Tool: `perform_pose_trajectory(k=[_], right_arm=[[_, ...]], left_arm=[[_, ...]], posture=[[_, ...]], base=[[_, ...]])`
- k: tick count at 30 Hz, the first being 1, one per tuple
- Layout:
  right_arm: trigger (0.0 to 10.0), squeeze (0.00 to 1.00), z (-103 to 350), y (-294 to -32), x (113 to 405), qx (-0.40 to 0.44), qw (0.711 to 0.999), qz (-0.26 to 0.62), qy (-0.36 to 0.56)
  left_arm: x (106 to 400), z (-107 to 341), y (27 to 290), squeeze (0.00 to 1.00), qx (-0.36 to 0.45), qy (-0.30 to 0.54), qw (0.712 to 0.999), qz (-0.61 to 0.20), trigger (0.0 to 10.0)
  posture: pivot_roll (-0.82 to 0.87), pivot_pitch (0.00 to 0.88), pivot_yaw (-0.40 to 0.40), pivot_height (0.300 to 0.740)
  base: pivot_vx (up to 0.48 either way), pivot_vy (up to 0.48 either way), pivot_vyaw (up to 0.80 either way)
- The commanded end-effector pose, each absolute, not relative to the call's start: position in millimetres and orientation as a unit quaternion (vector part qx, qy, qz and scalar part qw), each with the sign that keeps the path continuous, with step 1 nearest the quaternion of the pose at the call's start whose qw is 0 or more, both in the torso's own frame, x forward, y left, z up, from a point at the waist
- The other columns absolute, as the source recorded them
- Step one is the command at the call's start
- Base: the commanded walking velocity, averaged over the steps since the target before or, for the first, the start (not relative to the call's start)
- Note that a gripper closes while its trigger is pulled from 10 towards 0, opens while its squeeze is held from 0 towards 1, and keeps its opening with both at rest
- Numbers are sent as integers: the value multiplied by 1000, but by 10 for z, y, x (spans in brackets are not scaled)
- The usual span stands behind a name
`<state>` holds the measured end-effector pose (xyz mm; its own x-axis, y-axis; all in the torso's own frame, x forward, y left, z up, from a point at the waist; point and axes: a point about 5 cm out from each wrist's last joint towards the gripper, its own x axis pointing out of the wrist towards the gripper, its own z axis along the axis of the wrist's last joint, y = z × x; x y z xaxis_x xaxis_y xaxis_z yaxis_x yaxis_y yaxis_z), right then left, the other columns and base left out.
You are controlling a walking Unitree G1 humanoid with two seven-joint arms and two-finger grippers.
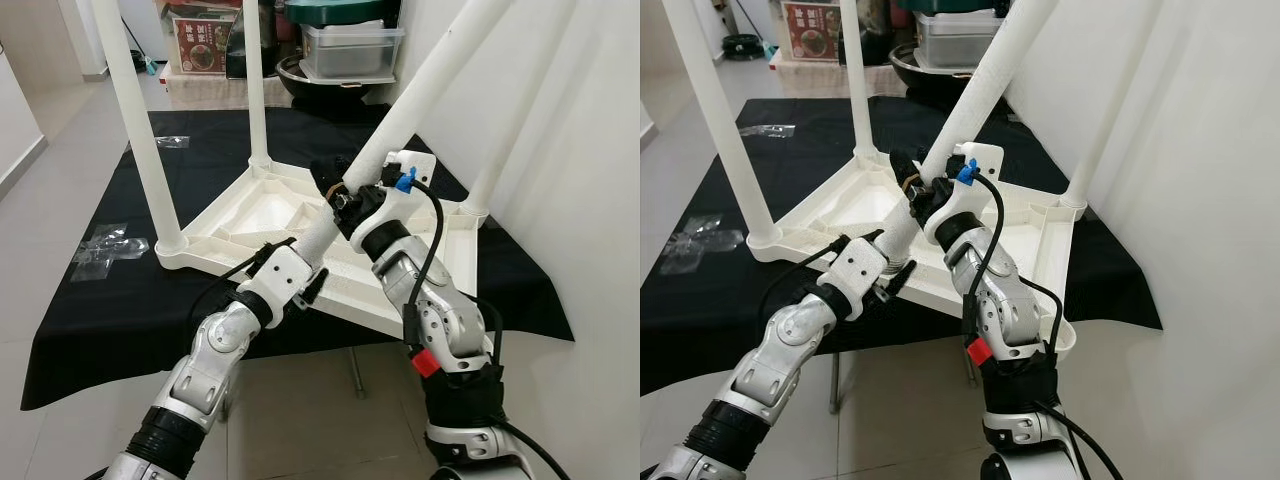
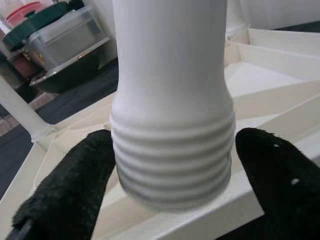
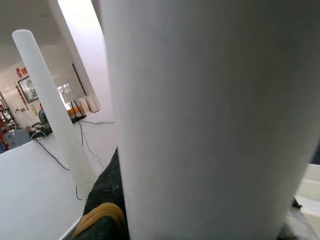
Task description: Building children table
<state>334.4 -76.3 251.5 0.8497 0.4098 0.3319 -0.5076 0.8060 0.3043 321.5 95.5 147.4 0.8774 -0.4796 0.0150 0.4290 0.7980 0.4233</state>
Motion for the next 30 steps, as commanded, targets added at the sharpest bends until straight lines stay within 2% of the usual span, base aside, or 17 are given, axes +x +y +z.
perform_pose_trajectory(k=[1, 2, 3, 8, 9, 10, 11, 12, 15, 16, 17, 19, 20, 22, 27, 28, 30], right_arm=[[0, 0, 2577, -786, 3358, 193, 941, 240, -142], [0, 0, 2577, -786, 3358, 193, 941, 240, -142], [0, 0, 2604, -827, 3376, 200, 940, 232, -147], [0, 0, 2655, -921, 3394, 181, 947, 211, -164], [1765, 0, 2665, -963, 3400, 171, 950, 200, -169], [7608, 0, 2672, -1014, 3409, 161, 954, 184, -173], [7608, 0, 2672, -1014, 3409, 161, 954, 184, -173], [10000, 0, 2666, -1110, 3423, 139, 962, 153, -180], [10000, 0, 2648, -1284, 3438, 89, 972, 98, -195], [10000, 0, 2619, -1428, 3458, 46, 978, 46, -201], [10000, 0, 2619, -1428, 3458, 46, 978, 46, -201], [10000, 0, 2552, -1689, 3498, -21, 980, -47, -194], [10000, 0, 2552, -1689, 3498, -21, 980, -47, -194], [10000, 0, 2461, -1894, 3511, -77, 975, -115, -174], [10000, 0, 2297, -2005, 3485, -207, 953, -136, -172], [10000, 0, 2297, -2005, 3485, -207, 953, -136, -172], [10000, 0, 2246, -2045, 3482, -264, 937, -144, -179]], left_arm=[[3210, 1410, 1036, 1000, 209, -42, 949, -231, 10000], [3210, 1410, 1036, 1000, 209, -42, 949, -231, 10000], [3196, 1380, 1122, 0, 222, -35, 949, -221, 10000], [3149, 1341, 1288, 0, 209, -18, 959, -189, 10000], [3117, 1340, 1329, 0, 201, -18, 963, -179, 10000], [3087, 1340, 1370, 0, 190, -16, 967, -167, 10000], [3087, 1340, 1370, 0, 190, -16, 967, -167, 10000], [3024, 1341, 1398, 0, 171, -17, 972, -157, 10000], [2914, 1324, 1411, 0, 150, -14, 977, -148, 10000], [2832, 1300, 1376, 0, 144, -15, 978, -151, 10000], [2832, 1300, 1376, 0, 144, -15, 978, -151, 10000], [2708, 1252, 1270, 0, 125, -13, 980, -156, 10000], [2708, 1252, 1270, 0, 125, -13, 980, -156, 10000], [2630, 1209, 1165, 0, 91, -4, 984, -155, 10000], [2471, 1118, 1028, 0, 64, 18, 983, -173, 10000], [2471, 1118, 1028, 0, 64, 18, 983, -173, 10000], [2411, 1127, 970, 0, 62, 20, 979, -191, 10000]], posture=[[52, 0, -75, 740], [52, 0, -75, 740], [53, 0, -76, 740], [54, 0, -75, 740], [55, 0, -77, 740], [54, 0, -79, 740], [54, 0, -79, 740], [57, 0, -83, 740], [61, 0, -85, 740], [59, 0, -85, 740], [59, 0, -85, 740], [57, 0, -85, 740], [57, 0, -85, 740], [52, 0, -86, 740], [50, 0, -80, 740], [50, 0, -80, 740], [55, 0, -82, 740]], base=[[0, 0, 0], [0, 0, 0], [0, 0, 0], [0, 0, 0], [0, 0, 0], [0, 0, 0], [0, 0, 0], [0, 0, 0], [0, 0, 0], [0, 0, 0], [0, 0, 0], [0, 0, 0], [0, 0, 0], [0, 0, 0], [0, 0, 0], [0, 0, 0], [0, 0, 0]])
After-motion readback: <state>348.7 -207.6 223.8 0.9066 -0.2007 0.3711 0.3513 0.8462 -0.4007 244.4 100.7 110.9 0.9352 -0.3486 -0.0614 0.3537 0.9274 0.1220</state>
